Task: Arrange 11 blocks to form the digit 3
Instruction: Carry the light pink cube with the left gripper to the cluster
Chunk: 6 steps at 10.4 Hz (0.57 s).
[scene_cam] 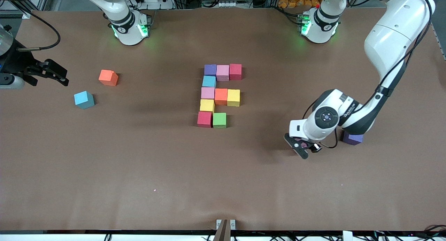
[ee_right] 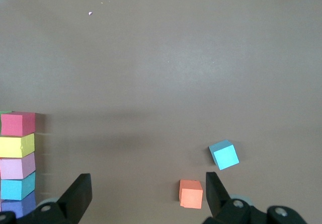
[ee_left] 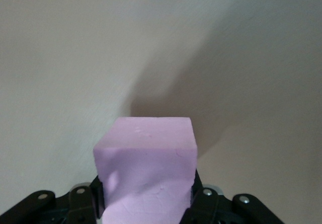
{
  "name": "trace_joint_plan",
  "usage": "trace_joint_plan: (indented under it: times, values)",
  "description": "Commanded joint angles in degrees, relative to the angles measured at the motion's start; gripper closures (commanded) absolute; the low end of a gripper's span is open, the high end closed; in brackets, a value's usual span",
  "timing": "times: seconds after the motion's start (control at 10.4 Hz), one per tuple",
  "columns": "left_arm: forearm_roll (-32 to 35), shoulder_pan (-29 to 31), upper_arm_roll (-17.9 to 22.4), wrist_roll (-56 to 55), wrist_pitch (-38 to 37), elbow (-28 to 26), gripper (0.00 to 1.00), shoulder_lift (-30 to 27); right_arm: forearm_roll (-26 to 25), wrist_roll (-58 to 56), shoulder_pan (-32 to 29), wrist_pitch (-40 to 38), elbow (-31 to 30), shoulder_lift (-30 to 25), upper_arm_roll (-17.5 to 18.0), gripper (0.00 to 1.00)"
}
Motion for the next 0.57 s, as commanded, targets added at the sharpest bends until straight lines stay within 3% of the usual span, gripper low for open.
trace_joint_plan:
  times: [0.0,0.48]
  values:
    - [0.1,-6.3,-0.2,0.5,-2.6,1.9,0.76,-0.6,0.8,0.6,0.1,0.3,-0.3,-0.2,-0.2,0.0]
    - [-3.1,-17.7,-0.2,2.3,-4.9,6.7,0.75,0.3,0.8,0.6,0.1,0.2,-0.3,-0.2,-0.2,0.0]
